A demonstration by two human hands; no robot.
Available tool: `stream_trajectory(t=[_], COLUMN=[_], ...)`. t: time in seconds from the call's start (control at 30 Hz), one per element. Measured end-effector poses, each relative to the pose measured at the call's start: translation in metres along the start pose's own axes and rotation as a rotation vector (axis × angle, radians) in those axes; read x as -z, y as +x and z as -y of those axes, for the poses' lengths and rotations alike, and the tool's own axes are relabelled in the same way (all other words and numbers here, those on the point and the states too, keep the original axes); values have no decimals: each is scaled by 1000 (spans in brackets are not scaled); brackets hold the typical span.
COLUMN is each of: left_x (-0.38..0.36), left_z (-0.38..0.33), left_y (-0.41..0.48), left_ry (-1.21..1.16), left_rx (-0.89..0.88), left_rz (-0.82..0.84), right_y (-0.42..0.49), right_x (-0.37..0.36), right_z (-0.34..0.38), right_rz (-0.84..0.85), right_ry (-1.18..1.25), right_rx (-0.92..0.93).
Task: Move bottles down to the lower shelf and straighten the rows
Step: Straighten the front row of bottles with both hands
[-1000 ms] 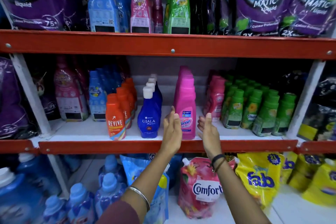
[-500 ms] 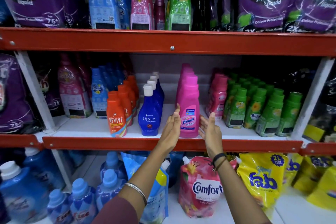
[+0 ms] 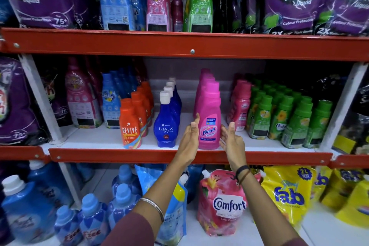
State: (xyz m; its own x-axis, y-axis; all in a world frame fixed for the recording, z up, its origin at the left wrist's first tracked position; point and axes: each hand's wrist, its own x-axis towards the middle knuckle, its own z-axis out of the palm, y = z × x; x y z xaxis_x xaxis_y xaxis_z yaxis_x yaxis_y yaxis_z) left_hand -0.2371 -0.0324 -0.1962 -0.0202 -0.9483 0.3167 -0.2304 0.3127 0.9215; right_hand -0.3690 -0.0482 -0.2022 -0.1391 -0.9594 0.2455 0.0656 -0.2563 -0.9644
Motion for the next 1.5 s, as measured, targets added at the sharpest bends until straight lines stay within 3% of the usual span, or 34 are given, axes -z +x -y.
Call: stream_trajectory(t=[0.1,0.17,0.27,0.37,0.47,0.6,0.73,1.3,1.4,1.5], left_x=[3,5,12,30,51,73,86,100,101,115], left_z=[1,2,11,22,25,24,20,18,14,12], left_y=[0,-6,-21,-31,-31,-24,-17,-24,-34,-45], left_ry=[7,-4,-106,-96,-50,-36,-19,-81,-105,-203], left_rx=[-3,-61,-280,-414,-330,-101,-53,-17,-106,-270], left_rz=[4,-38,-259,-415,-493,-461,-344,-203,-271,-430], right_y=[-2,-11,-33,-51,-55,-39,-27,-32,-36,-47], right_x=[-1,-6,-23,-49,-78,-113,-119,-120,-126,-132], right_z=[0,-1,-9,-18,-14,-7,-1,2,-1,-4], right_rz=[-20,-140,-290,-159,50,130,162,70,-24,-178], right_ry=[23,-48,-216,-213,-167,-31,130,94,45,-14], right_rx=[-11,71,285,420,390,130,-9,-10,44,248])
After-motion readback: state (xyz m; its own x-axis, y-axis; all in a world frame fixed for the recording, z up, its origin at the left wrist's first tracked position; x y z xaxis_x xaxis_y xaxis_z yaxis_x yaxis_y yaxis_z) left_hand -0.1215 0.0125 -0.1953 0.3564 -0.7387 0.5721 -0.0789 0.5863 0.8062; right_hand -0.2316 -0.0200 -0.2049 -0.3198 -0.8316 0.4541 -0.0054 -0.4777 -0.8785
